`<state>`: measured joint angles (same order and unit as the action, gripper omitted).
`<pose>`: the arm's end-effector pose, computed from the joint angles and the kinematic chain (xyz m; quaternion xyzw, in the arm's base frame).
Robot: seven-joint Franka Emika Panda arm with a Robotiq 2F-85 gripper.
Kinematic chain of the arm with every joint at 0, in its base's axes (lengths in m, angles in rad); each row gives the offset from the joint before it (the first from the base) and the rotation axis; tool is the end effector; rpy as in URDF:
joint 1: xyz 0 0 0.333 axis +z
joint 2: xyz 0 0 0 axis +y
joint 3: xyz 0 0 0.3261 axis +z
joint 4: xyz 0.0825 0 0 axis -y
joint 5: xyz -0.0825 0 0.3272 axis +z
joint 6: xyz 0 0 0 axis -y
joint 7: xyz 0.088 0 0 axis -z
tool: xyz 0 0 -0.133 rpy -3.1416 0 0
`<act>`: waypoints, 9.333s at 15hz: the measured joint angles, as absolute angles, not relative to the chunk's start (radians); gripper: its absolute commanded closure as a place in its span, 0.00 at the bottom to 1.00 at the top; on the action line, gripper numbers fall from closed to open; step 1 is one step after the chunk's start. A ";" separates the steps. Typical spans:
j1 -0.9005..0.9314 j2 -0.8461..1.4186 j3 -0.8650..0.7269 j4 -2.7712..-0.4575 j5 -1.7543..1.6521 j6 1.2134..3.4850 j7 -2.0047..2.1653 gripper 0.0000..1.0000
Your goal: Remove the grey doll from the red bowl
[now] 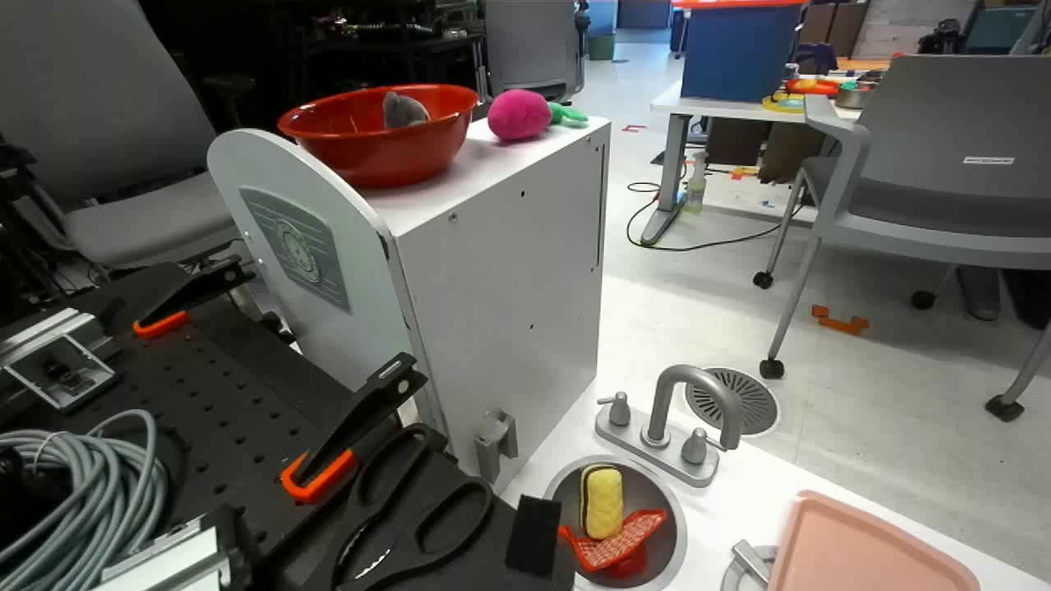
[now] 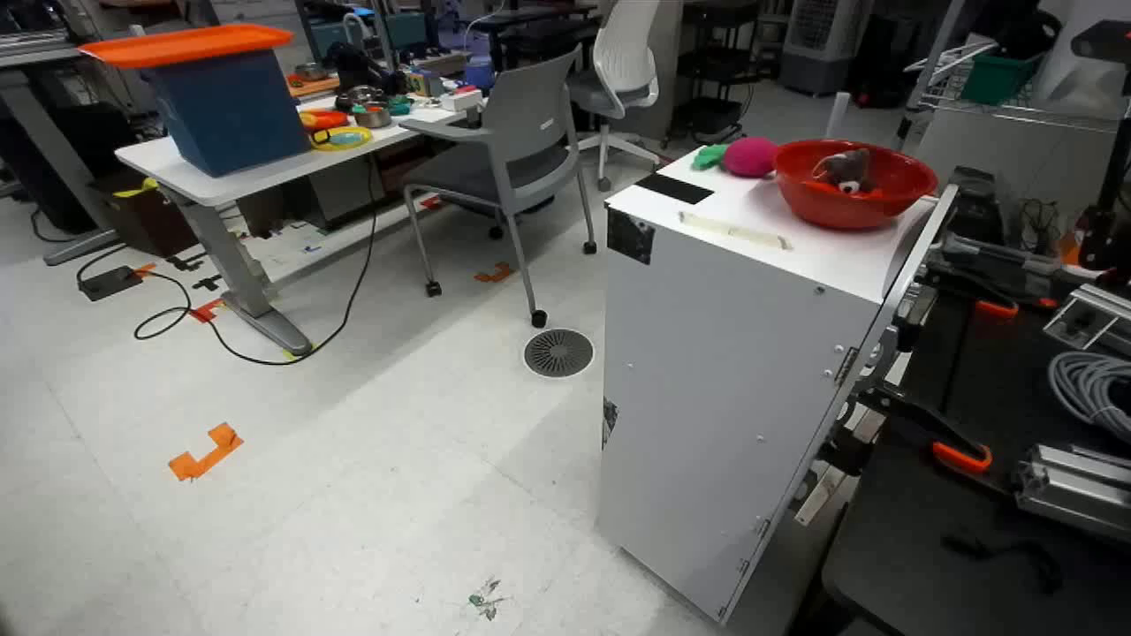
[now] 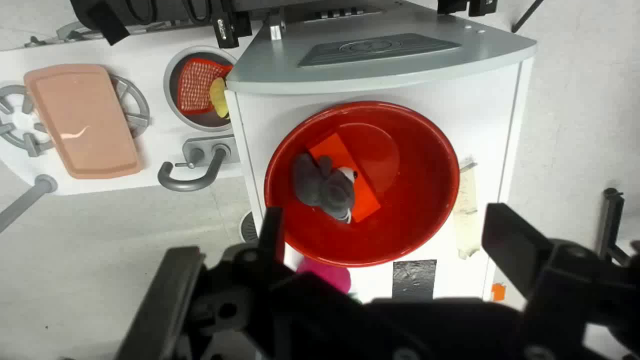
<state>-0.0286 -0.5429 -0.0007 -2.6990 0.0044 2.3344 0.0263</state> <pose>0.3305 -0.0095 0.4276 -0.9956 0.0290 -0.0890 0.0018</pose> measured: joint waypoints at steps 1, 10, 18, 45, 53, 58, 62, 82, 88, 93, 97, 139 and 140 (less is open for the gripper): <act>-0.029 -0.543 -0.001 -2.699 0.004 2.334 0.026 0.00; -0.029 -0.543 -0.001 -2.699 0.004 2.334 0.026 0.00; -0.028 -0.544 -0.001 -2.703 0.004 2.334 0.006 0.00; -0.098 -0.520 -0.060 -2.597 -0.052 2.038 -0.028 0.00; -0.153 -0.461 -0.061 -2.535 -0.138 2.170 0.007 0.00; -0.132 -0.424 -0.061 -2.508 -0.094 2.305 0.024 0.00; -0.091 -0.390 -0.061 -2.504 -0.017 2.361 0.024 0.00; -0.041 -0.264 -0.045 -2.509 0.002 2.351 -0.005 0.00; -0.005 -0.202 0.008 -2.481 -0.023 2.292 -0.006 0.00; -0.008 -0.177 0.006 -2.481 -0.053 2.266 -0.006 0.00; -0.024 -0.140 -0.011 -2.480 -0.057 2.267 -0.013 0.00; -0.006 -0.091 0.006 -2.434 -0.071 2.226 -0.014 0.00; -0.013 -0.091 0.000 -2.435 -0.071 2.226 -0.011 0.00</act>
